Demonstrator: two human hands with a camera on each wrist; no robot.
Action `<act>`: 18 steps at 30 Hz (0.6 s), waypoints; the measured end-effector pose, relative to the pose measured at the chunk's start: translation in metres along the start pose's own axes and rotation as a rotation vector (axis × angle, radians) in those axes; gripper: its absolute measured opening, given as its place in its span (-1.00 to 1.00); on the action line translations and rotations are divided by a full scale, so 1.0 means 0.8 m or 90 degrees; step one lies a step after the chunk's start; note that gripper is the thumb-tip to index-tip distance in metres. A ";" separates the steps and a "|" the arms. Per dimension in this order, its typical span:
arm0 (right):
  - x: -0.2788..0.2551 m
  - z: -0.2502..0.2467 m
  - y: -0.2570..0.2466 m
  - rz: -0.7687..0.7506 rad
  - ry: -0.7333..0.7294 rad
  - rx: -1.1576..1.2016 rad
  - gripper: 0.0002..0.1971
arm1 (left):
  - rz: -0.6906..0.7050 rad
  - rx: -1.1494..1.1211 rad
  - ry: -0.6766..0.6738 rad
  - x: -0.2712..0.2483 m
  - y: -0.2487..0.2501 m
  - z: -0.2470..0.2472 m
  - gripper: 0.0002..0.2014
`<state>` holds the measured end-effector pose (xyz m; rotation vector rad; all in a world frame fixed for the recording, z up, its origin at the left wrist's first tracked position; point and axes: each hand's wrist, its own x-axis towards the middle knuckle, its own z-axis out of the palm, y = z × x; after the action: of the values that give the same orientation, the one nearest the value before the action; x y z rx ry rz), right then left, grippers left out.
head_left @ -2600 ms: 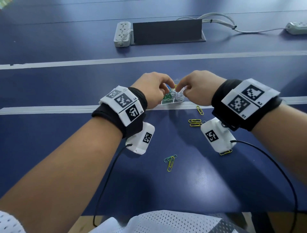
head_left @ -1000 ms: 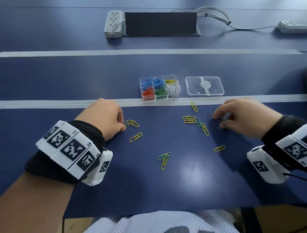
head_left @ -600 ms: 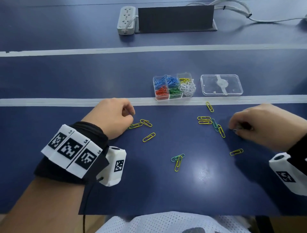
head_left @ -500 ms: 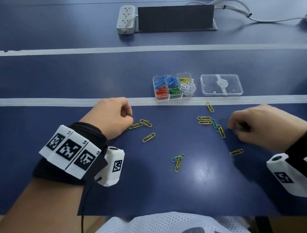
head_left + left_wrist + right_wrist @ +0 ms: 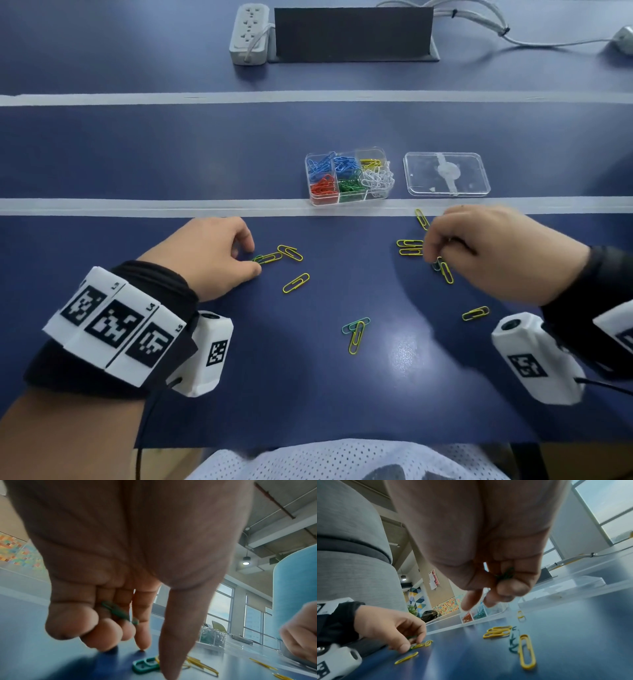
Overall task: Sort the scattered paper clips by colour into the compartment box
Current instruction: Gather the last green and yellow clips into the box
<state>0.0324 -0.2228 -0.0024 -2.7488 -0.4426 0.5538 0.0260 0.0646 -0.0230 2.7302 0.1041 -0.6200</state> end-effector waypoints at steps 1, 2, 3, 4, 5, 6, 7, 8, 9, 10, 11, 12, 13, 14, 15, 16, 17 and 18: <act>0.002 0.000 -0.001 0.014 0.012 0.003 -0.72 | -0.001 -0.004 0.001 0.000 0.001 0.000 -0.87; 0.003 0.001 -0.003 0.025 0.022 -0.001 -0.77 | -0.002 -0.007 0.004 0.000 0.002 -0.001 -0.87; 0.004 0.004 -0.005 0.037 0.031 -0.015 -0.83 | -0.003 -0.005 0.003 0.000 0.004 -0.002 -0.89; 0.005 0.008 -0.005 0.050 0.039 -0.043 -0.87 | -0.003 -0.002 0.004 0.001 0.008 -0.002 -0.91; 0.006 0.011 -0.005 0.065 0.040 -0.082 -0.87 | -0.002 0.004 0.006 0.002 0.011 -0.002 -0.93; 0.008 0.013 -0.005 0.078 0.029 -0.124 -0.81 | -0.002 0.011 0.010 0.002 0.013 -0.002 -0.94; 0.010 0.013 -0.004 0.092 0.011 -0.157 -0.74 | -0.002 0.021 0.015 0.001 0.016 -0.002 -0.95; 0.012 0.013 -0.003 0.106 -0.003 -0.175 -0.70 | -0.003 0.029 0.015 0.001 0.017 -0.003 -0.96; 0.014 0.012 -0.001 0.116 -0.011 -0.180 -0.70 | -0.004 0.035 0.011 0.000 0.018 -0.004 -0.97; 0.016 0.011 0.000 0.122 -0.017 -0.178 -0.71 | -0.002 0.036 0.007 0.000 0.019 -0.004 -0.96; 0.017 0.011 0.001 0.124 -0.023 -0.171 -0.73 | 0.000 0.032 0.002 0.001 0.018 -0.005 -0.94; 0.017 0.011 0.001 0.124 -0.027 -0.160 -0.75 | 0.001 0.025 -0.002 0.001 0.017 -0.005 -0.91; 0.017 0.011 0.002 0.126 -0.030 -0.148 -0.77 | 0.002 0.016 -0.004 0.001 0.016 -0.005 -0.89; 0.017 0.011 0.003 0.129 -0.027 -0.136 -0.77 | 0.002 0.008 -0.005 0.000 0.015 -0.005 -0.88; 0.016 0.010 0.005 0.133 -0.021 -0.132 -0.75 | 0.003 0.001 -0.001 0.000 0.014 -0.004 -0.88; 0.015 0.010 0.007 0.139 -0.014 -0.136 -0.72 | 0.004 -0.007 0.005 -0.001 0.013 -0.004 -0.90; 0.014 0.010 0.009 0.143 -0.011 -0.144 -0.70 | 0.005 -0.013 0.011 -0.002 0.012 -0.003 -0.92; 0.013 0.011 0.012 0.143 -0.012 -0.150 -0.69 | 0.006 -0.015 0.017 -0.003 0.011 -0.002 -0.94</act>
<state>0.0405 -0.2257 -0.0166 -3.0451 -0.2144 0.6178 0.0258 0.0570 -0.0180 2.7153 0.1051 -0.5760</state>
